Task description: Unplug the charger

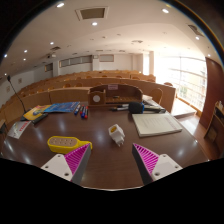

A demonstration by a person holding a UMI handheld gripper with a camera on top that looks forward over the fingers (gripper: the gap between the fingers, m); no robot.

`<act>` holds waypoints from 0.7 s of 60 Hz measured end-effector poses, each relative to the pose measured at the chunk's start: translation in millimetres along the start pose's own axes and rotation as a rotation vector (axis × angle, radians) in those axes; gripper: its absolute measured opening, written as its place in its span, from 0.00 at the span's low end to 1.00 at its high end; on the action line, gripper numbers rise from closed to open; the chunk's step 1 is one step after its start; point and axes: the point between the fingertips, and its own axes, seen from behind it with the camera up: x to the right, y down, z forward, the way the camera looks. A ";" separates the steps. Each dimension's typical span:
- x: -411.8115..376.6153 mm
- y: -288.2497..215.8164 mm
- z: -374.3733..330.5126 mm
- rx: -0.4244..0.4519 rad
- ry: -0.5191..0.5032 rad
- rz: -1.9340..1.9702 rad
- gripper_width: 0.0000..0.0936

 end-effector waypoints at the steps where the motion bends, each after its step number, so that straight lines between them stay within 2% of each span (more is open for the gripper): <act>1: -1.0 -0.3 -7.4 0.005 0.002 -0.002 0.91; 12: -16.1 5.0 -99.2 0.045 0.030 -0.020 0.90; 25: -41.8 26.9 -198.3 0.021 0.045 -0.030 0.90; 42: -52.0 19.9 -259.6 0.062 0.074 -0.052 0.91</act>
